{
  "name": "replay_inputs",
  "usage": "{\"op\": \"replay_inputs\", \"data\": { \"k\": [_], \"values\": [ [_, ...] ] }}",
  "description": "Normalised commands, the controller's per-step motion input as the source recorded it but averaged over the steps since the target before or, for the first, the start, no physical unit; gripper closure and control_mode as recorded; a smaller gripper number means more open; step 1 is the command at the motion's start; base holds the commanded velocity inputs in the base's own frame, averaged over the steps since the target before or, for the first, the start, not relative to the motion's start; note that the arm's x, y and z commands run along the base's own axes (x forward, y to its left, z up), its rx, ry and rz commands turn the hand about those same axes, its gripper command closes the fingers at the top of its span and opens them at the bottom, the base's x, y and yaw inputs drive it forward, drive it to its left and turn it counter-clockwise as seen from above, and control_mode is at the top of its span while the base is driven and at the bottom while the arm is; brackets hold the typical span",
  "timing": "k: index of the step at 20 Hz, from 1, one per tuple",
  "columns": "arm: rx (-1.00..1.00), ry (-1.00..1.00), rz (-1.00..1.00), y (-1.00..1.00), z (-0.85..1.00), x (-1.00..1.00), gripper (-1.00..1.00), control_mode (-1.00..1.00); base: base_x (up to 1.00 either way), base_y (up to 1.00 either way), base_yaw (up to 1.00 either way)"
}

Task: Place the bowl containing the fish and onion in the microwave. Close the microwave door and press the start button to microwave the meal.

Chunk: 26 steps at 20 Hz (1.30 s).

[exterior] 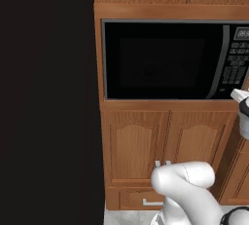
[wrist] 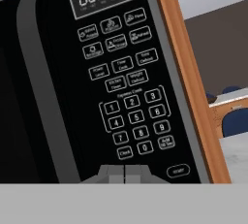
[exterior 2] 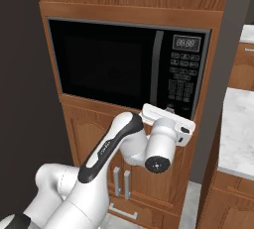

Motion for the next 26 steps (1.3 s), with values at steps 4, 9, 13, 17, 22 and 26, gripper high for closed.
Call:
{"op": "replay_inputs", "data": {
  "k": [4,9,13,17,22,26],
  "values": [
    [0.00,0.02,0.00,-0.16,-0.24,0.11,1.00,-1.00,0.00,0.00,0.00],
    [0.00,0.00,0.00,-0.04,-0.20,0.08,1.00,-1.00,0.00,0.00,0.00],
    [0.00,0.00,0.00,0.00,0.00,0.13,1.00,-1.00,0.00,0.00,0.00],
    [0.00,0.01,-0.01,-0.02,0.00,0.18,1.00,-1.00,0.00,0.00,0.00],
    [0.00,0.03,-0.03,-0.14,-0.04,0.18,1.00,-1.00,0.00,0.00,0.00],
    [0.00,0.02,-0.03,-0.15,-0.08,0.16,1.00,-1.00,0.00,0.00,0.00]
  ]
}}
